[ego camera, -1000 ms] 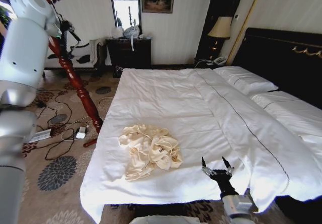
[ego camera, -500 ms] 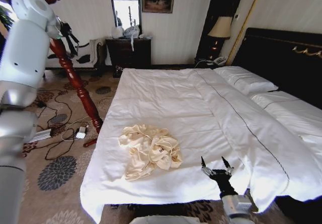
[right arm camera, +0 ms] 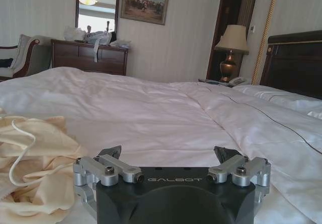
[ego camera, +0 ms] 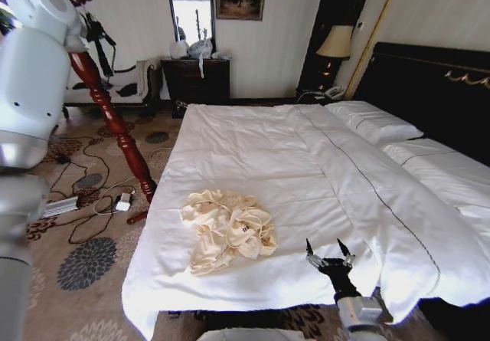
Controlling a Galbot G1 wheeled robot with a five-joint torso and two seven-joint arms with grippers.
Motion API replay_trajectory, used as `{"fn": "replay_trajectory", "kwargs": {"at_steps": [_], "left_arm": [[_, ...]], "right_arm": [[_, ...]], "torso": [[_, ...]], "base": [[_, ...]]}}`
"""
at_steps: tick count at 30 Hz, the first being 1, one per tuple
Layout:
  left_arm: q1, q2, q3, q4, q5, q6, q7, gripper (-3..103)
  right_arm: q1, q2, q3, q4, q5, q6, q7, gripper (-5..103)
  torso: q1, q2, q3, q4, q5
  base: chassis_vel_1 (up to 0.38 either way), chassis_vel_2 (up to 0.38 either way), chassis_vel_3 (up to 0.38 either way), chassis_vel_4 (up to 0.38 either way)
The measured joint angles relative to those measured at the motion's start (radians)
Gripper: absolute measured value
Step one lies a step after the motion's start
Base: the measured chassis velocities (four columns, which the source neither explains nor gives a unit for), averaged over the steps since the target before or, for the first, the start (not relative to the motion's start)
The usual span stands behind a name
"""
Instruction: Pick up the clothes from the bed and hang them on the clothes hanger.
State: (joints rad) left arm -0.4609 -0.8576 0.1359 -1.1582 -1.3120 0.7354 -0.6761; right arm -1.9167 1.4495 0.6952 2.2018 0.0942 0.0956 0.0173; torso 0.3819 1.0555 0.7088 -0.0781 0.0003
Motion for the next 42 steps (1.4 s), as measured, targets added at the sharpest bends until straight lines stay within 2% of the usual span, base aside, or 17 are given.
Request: {"fn": "replay_trajectory", "kwargs": {"at_steps": [3,5,6,11,12,15,16,18,19,22,24,25,27,28,32,35,42], "left_arm": [[0.087,0.069,-0.002,-0.129,0.008,0.000,0.058,15],[0.166,0.122,-0.013,-0.231,0.058,0.000,0.147,15],[0.166,0.122,-0.013,-0.231,0.058,0.000,0.147,15],[0.333,0.230,-0.062,-0.396,0.083,-0.019,0.304,15],[0.333,0.230,-0.062,-0.396,0.083,-0.019,0.304,15],[0.501,0.293,-0.129,-0.479,0.090,-0.079,0.402,15],[0.501,0.293,-0.129,-0.479,0.090,-0.079,0.402,15],[0.646,0.339,-0.189,-0.538,0.100,-0.134,0.480,15],[0.646,0.339,-0.189,-0.538,0.100,-0.134,0.480,15],[0.906,0.397,-0.299,-0.638,0.141,-0.267,0.611,15],[1.031,0.404,-0.368,-0.673,0.162,-0.323,0.659,15],[1.031,0.404,-0.368,-0.673,0.162,-0.323,0.659,15],[1.207,0.401,-0.488,-0.726,0.182,-0.371,0.704,15],[1.207,0.401,-0.488,-0.726,0.182,-0.371,0.704,15],[1.522,0.354,-0.671,-0.804,0.214,-0.412,0.747,15],[1.635,0.318,-0.740,-0.837,0.228,-0.429,0.764,15],[1.756,0.198,-0.728,-0.881,0.228,-0.465,0.798,15]], "right_arm": [[0.002,-0.001,0.002,-0.002,0.002,0.000,0.001,100],[0.003,-0.004,0.005,-0.003,0.006,0.000,0.003,100],[0.003,-0.004,0.005,-0.003,0.006,0.000,0.003,100],[0.005,-0.010,0.012,-0.004,0.013,-0.004,0.008,100],[0.005,-0.010,0.012,-0.004,0.013,-0.004,0.008,100],[0.007,-0.017,0.023,-0.004,0.024,-0.007,0.010,100],[0.007,-0.017,0.023,-0.004,0.024,-0.007,0.010,100],[0.008,-0.026,0.031,-0.004,0.032,-0.011,0.012,100],[0.008,-0.026,0.031,-0.004,0.032,-0.011,0.012,100],[0.012,-0.048,0.043,-0.006,0.047,-0.019,0.015,100],[0.014,-0.059,0.045,-0.007,0.053,-0.024,0.015,100],[0.014,-0.059,0.045,-0.007,0.053,-0.024,0.015,100],[0.020,-0.073,0.044,-0.012,0.061,-0.032,0.016,100],[0.020,-0.073,0.044,-0.012,0.061,-0.032,0.016,100],[0.039,-0.100,0.032,-0.051,0.123,-0.059,0.024,100],[0.047,-0.113,0.028,-0.065,0.123,-0.060,0.024,100],[0.031,-0.102,0.025,-0.050,0.082,-0.060,0.020,100]], "torso": [[0.000,0.000,0.000,0.0005,-0.0006],[0.000,0.000,0.000,0.0006,-0.0006],[0.000,0.000,0.000,0.0006,-0.0006],[0.000,0.000,0.000,0.0000,-0.0001],[0.000,0.000,0.000,0.0000,-0.0001],[0.000,0.000,0.000,0.0002,-0.0002],[0.000,0.000,0.000,0.0002,-0.0002],[0.000,0.000,0.000,0.0004,-0.0008],[0.000,0.000,0.000,0.0004,-0.0008],[0.000,0.000,0.000,0.0005,-0.0001],[0.000,0.000,0.000,-0.0001,-0.0004],[0.000,0.000,0.000,-0.0001,-0.0004],[0.000,0.000,0.000,0.0001,0.0002],[0.000,0.000,0.000,0.0001,0.0002],[0.000,0.000,0.000,0.0002,-0.0002],[0.000,0.000,0.000,0.0007,-0.0001],[0.000,0.000,0.000,-0.0004,-0.0001]], "base": [[0.000,0.000,0.000,0.000],[0.000,0.000,0.000,0.000],[0.000,0.000,0.000,0.000],[0.000,0.000,0.000,0.000],[0.000,0.000,0.000,0.000],[0.000,0.000,0.000,0.000],[0.000,0.000,0.000,0.000],[0.000,0.000,0.000,0.000],[0.000,0.000,0.000,0.000],[0.000,0.000,0.000,0.000],[0.000,0.000,0.000,0.000],[0.000,0.000,0.000,0.000],[0.000,0.000,0.000,0.000],[0.000,0.000,0.000,0.000],[0.000,0.000,0.000,0.000],[0.000,0.000,0.000,0.000],[0.000,0.000,0.000,0.000]]}}
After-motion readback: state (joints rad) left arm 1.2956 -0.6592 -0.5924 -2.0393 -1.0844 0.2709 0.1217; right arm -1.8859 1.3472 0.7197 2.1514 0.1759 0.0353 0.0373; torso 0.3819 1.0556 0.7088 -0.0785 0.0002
